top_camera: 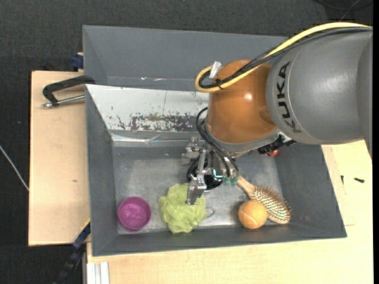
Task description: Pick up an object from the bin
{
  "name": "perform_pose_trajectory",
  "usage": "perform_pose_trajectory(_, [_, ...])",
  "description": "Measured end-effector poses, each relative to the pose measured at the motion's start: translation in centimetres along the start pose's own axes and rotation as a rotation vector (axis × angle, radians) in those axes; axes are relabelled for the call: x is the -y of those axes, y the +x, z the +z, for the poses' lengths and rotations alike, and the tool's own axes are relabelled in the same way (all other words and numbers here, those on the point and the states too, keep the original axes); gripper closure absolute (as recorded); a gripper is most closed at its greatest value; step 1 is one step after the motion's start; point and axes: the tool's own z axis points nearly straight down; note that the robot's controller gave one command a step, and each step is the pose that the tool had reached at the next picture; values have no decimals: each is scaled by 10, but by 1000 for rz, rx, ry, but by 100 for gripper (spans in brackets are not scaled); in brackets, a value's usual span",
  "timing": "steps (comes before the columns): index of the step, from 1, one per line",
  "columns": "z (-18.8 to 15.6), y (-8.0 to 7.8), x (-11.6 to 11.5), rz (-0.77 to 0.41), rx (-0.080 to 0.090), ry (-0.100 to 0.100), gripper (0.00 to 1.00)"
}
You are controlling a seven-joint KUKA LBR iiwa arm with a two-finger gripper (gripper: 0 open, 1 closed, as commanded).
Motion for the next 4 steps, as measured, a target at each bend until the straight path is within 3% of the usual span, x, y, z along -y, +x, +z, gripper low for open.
perform_pose_trajectory(1, [-4,-1,1,2,7,-1,0])
perform_pose_trajectory(2, [49,11,14,-295,15,0,0])
perform_pose_trajectory(3, [84,16,20,-511,6,4,0])
perform_pose_trajectory(4, [40,18,1,-771,12,2,0])
